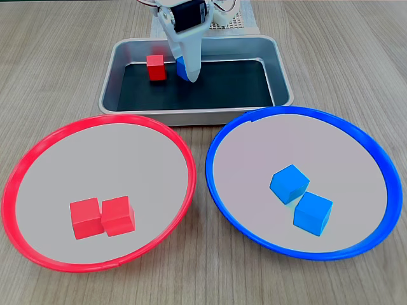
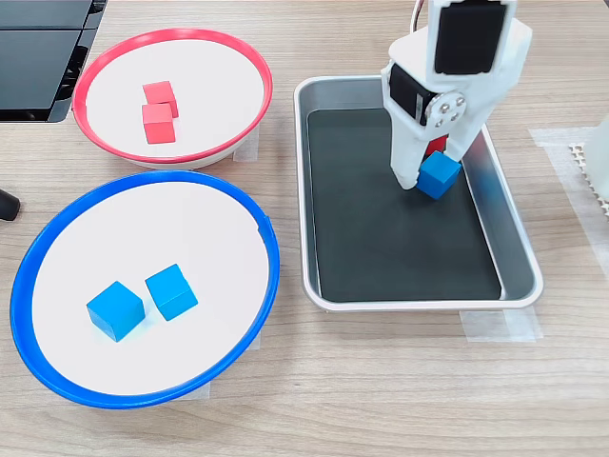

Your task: Move six blocks tray to matching dishes

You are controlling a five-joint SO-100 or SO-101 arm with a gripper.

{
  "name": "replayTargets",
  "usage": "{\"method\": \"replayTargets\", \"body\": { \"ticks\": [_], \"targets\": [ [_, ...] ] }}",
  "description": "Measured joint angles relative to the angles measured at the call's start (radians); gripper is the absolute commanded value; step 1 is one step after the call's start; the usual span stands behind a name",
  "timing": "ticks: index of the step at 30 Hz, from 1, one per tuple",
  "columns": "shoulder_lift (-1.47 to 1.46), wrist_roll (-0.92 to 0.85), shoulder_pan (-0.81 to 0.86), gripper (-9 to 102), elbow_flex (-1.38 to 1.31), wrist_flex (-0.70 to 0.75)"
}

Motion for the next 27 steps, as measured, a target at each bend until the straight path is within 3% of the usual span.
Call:
{"method": "replayTargets", "body": {
  "ticks": [5, 9, 15, 20, 27],
  "targets": [
    [0.000, -0.025, -0.012, 1, 0.000, -0.002],
    [0.000, -0.034, -0.051, 0, -0.015, 0.021],
    [-0.014, 0.170, -0.169, 0, -0.295, 0.049],
    [-0.094, 0.400, -0.259, 0, -0.565, -0.146],
    [-0.218, 0.469, -0.342, 8, -0.606, -0.411]
  ]
}}
